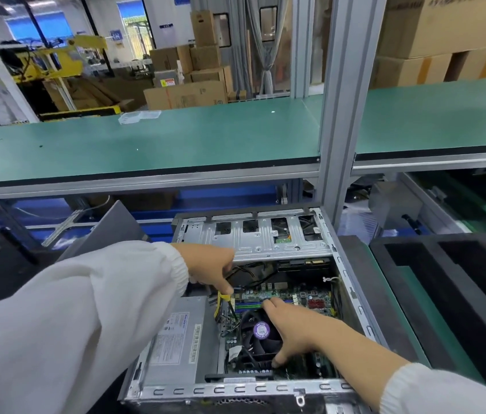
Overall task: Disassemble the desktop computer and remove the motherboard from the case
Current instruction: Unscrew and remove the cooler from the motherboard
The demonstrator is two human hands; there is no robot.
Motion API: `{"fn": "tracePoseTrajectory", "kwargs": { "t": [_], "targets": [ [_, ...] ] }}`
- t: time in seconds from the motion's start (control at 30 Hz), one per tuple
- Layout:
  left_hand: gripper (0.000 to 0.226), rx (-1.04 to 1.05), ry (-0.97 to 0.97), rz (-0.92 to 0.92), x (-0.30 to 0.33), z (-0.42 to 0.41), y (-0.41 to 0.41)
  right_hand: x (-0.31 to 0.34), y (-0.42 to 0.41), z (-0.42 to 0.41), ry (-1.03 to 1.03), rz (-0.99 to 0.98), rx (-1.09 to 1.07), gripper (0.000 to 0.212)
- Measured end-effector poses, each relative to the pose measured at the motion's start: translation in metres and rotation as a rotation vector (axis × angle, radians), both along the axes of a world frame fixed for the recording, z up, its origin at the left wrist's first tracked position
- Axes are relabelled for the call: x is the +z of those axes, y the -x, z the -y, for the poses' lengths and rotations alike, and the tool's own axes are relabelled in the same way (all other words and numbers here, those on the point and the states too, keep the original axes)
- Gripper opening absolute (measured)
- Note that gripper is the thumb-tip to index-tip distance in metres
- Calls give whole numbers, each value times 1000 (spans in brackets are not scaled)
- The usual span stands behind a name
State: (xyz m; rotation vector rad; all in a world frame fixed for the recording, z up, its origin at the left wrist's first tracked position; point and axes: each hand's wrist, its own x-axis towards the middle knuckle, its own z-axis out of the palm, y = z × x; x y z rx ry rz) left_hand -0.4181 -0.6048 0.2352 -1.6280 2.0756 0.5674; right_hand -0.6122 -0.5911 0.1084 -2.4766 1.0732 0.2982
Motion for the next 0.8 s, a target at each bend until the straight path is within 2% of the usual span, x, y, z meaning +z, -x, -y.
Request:
{"fn": "tracePoseTrajectory", "kwargs": {
  "t": [0.07, 0.13, 0.23, 0.37, 0.47, 0.53, 0.63, 0.73, 0.8],
  "targets": [
    [18, -145, 28, -45, 2, -5, -4, -1, 0, 1, 3, 0, 5, 104],
    [16, -297, 127, -3, 0, -8, -6, -1, -1, 2, 6, -7, 12, 103],
    [18, -400, 267, 51, -4, -11, -8, -1, -2, 2, 9, -11, 19, 107],
    [34, -263, 349, 35, -16, -10, -4, 2, -2, 3, 16, -20, 25, 105],
    [44, 44, 340, 20, -21, -7, -12, 2, -1, 2, -2, -15, 22, 108],
    [48, 144, 339, 86, -22, -12, -23, 3, -1, 2, -4, -19, 25, 109],
    [54, 62, 295, 112, -23, -20, -32, 4, -1, 1, 4, -26, 31, 105],
    [37, -58, 186, -47, -11, -26, -33, 4, -1, 1, 2, -25, 33, 105],
    [26, -242, 184, -45, -4, -28, -30, 3, -2, 1, -2, -24, 30, 105]
  ]
}}
